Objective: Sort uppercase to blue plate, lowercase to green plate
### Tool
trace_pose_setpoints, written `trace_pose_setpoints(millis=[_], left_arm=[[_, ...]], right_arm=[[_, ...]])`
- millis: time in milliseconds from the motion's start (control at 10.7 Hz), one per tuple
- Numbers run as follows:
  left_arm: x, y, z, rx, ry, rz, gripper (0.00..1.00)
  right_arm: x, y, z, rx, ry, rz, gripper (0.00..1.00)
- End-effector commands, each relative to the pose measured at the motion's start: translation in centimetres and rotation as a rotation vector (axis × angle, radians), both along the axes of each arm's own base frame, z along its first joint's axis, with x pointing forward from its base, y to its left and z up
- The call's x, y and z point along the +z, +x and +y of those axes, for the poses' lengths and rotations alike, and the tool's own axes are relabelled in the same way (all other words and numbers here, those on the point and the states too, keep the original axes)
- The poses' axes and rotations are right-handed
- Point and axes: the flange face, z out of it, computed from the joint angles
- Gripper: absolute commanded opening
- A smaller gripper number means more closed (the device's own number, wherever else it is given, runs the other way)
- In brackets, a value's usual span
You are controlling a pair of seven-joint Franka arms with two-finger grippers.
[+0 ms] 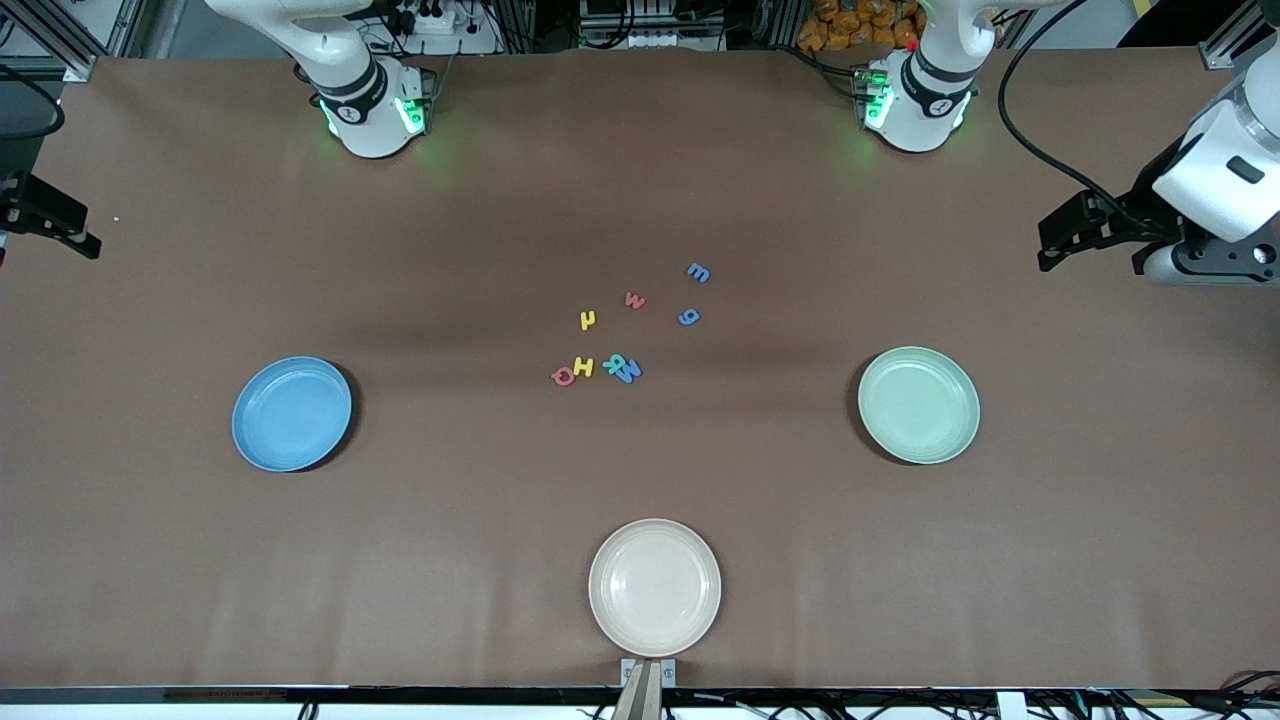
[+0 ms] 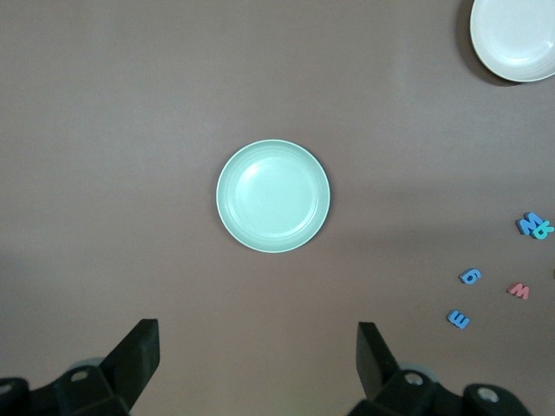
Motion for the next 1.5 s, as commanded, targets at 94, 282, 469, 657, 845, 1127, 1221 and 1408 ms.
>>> trace_pose_setpoints(millis=[94,282,469,657,845,1127,1221,1408], left_arm=[[0.1,-0.5,-0.4,0.007,0.024,-0.001,1.0],[-0.4,-0.2,-0.6,0.004,0.023,0.01,1.0],[-2.7,0.0,-3.2,-0.043,0.012,0.055,1.0],[-6.7,-0.4,-8.1,-0.128,0.002,0.107,1.0],[-10.3,-1.2,-13.6,-0.214,-0.006,0.131,1.0],[-17.3,-5.0,-20.5,-0.342,-0.015,0.109,1.0],[-19.6,-6.3,-22.6,-0.384,-0.03,0.09,1.0],[-24.3,-8.4,-26.8,-0.463,-0.068,0.083,1.0]], right_arm=[[0.5,-0.8,-0.2,0.004,-0.007,-0.002,1.0],[0.5,-0.8,-0.2,0.002,-0.007,-0.002,1.0],[0.0,-0.8,-0.1,0.003,-0.001,0.009,1.0],[-0.2,-0.8,-0.1,0.004,0.003,0.014,1.0],[-1.1,-0.6,0.0,0.008,0.005,0.032,1.0],[-4.2,0.3,1.1,0.022,0.041,0.08,1.0],[-5.4,0.9,1.5,0.028,0.05,0.098,1.0],[-7.4,2.2,3.4,0.058,0.045,0.122,1.0]])
